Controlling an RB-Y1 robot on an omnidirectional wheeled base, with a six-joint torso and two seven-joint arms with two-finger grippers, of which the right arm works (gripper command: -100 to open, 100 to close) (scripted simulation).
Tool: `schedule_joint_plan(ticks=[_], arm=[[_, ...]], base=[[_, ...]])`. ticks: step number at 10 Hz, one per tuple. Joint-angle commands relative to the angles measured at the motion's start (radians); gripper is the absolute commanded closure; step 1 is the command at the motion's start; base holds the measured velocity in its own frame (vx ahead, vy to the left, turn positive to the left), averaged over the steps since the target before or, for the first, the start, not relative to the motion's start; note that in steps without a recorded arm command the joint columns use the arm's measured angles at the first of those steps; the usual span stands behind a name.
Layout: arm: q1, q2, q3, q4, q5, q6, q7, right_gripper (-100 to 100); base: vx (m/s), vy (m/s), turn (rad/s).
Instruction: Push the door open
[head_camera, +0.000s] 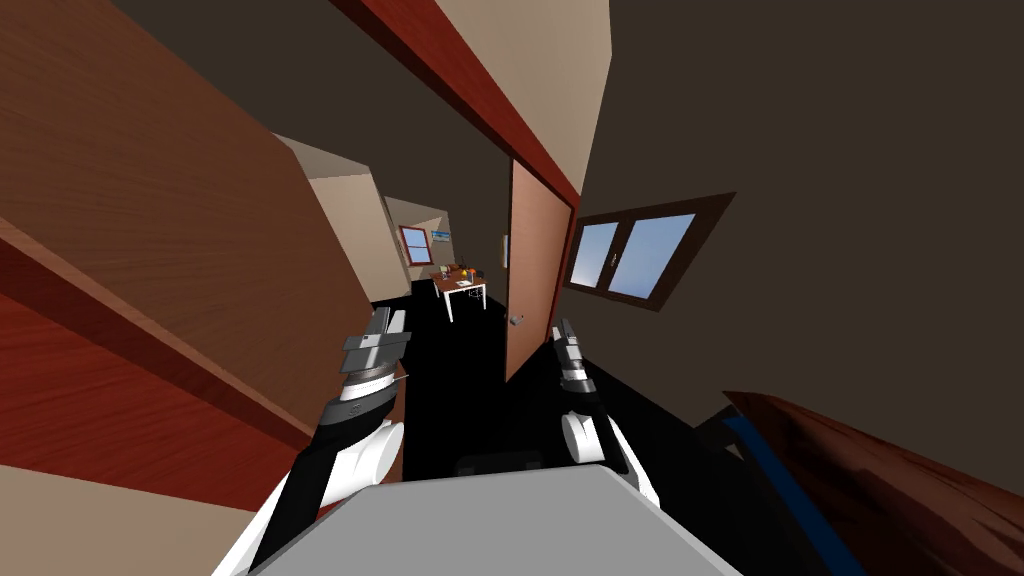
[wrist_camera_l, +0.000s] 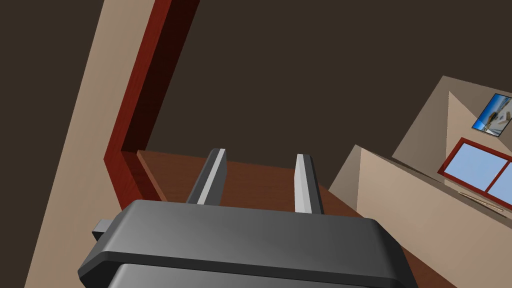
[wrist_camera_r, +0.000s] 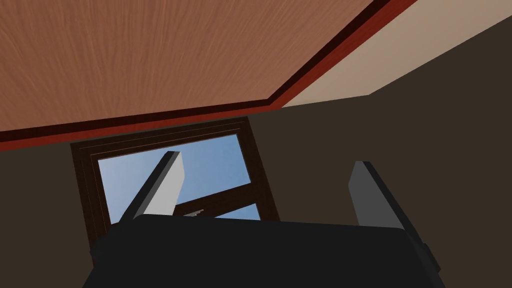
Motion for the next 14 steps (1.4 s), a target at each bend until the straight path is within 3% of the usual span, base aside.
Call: schedule_joint_plan(ticks=[1,3,4,10,14], arm=[[-0.012,-0.005,0.010,0.050,0.001,-0.020,-0.007,-100],[-0.026,-0.008,0.026,0.110,0.004,-0.035,-0.015,-100],[-0.026,-0.008,0.026,0.118,0.004,-0.035,-0.015,-100],[-0.071,-0.015,0.076,0.309,0.012,-0.085,-0.039,-100],[-0.095,-0.017,0.101,0.410,0.017,-0.111,-0.051,-100]], base=[[0.100,-0.077,0.103],[0.087,-0.083,0.104],[0.053,-0.052,0.033],[0.076,-0.078,0.104],[0.061,-0.086,0.081]])
